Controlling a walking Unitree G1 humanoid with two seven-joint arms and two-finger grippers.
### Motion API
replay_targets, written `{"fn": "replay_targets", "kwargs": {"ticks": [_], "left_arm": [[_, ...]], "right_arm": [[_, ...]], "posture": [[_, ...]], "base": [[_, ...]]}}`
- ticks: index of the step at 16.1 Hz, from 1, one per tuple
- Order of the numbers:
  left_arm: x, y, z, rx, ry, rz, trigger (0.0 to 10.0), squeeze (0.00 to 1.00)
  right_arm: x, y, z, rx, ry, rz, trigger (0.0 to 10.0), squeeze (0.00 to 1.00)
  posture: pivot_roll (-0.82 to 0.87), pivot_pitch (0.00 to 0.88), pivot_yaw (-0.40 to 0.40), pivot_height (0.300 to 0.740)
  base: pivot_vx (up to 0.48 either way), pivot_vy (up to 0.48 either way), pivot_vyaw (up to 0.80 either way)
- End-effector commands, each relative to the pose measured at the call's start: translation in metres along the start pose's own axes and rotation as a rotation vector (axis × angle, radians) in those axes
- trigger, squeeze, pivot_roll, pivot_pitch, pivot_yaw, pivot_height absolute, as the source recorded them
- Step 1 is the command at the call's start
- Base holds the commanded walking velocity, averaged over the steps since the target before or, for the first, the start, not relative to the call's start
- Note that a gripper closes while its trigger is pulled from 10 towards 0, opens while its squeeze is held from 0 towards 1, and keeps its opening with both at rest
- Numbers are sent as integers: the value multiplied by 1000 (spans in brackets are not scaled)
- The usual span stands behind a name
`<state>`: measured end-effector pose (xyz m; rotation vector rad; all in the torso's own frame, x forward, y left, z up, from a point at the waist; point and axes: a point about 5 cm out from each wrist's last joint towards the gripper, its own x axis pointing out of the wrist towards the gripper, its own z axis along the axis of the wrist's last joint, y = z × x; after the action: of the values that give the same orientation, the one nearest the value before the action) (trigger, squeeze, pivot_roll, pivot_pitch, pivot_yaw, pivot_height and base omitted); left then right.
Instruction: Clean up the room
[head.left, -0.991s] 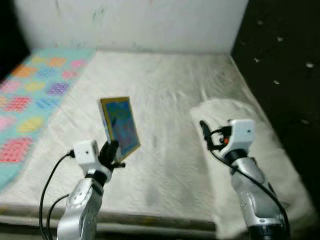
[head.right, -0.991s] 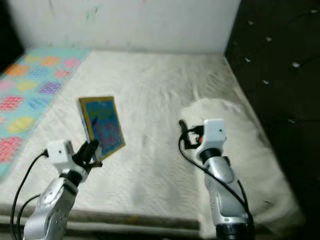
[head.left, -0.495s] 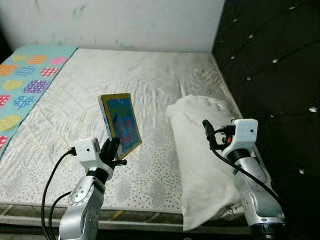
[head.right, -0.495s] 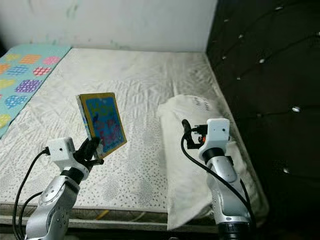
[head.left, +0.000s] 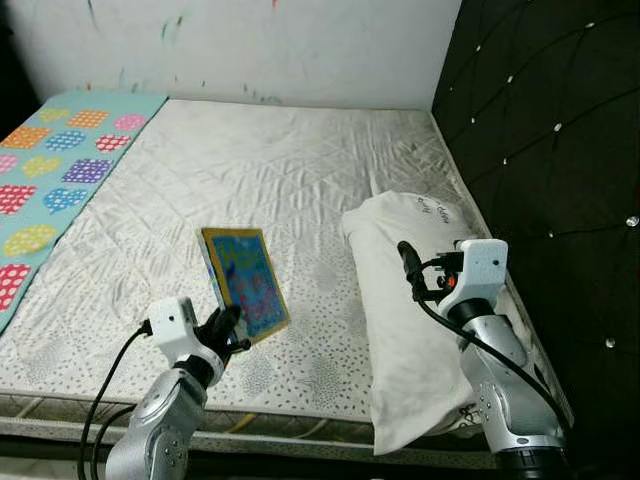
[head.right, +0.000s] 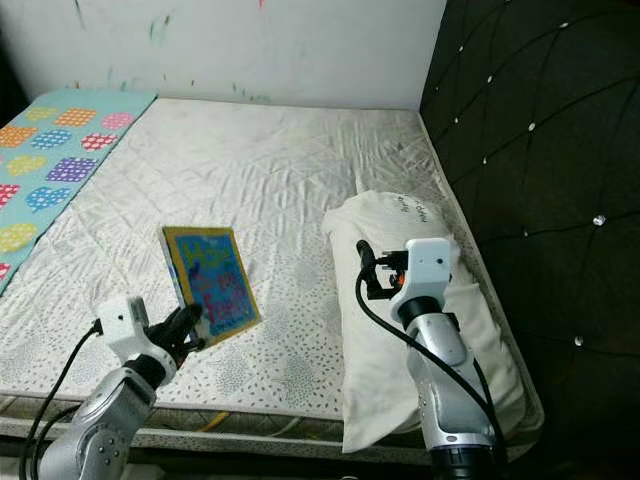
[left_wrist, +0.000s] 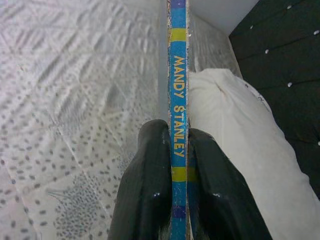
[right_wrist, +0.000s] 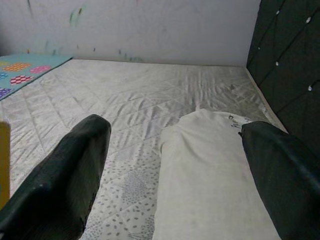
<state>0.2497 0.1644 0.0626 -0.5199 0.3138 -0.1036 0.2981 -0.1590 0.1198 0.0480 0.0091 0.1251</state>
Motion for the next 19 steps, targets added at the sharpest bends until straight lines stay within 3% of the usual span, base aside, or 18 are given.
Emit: {"fn": "replay_targets", "kwargs": {"ticks": [1,6,7,9,12,19], "left_arm": [[-3,-3,6,-12,-5,-30,10000,0],[-3,-7,2,-72,76,-88,10000,0],[-4,-9,-3,-133,136,-114,10000,0],[-6,-13,-7,-168,209,-171,10000,0],[-7,-12,-6,-145,227,-185,10000,0],[-12,-17,-8,-200,277,-225,10000,0]], "right_arm": [[-1,-5,3,1,-9,-17,10000,0],[0,-6,4,14,-8,-25,10000,0],[-1,-6,4,14,-8,-25,10000,0],[-2,-7,5,8,-9,-21,10000,0],[-3,-8,5,6,-7,-20,10000,0],[-5,-7,4,20,-1,-11,10000,0]], "posture": [[-133,49,-12,740],[-134,52,-13,740],[-133,52,-14,740],[-138,58,-15,740],[-141,60,-16,740],[-140,63,-17,740]], "base": [[0,0,0],[0,0,0],[0,0,0],[0,0,0],[0,0,0],[0,0,0]]}}
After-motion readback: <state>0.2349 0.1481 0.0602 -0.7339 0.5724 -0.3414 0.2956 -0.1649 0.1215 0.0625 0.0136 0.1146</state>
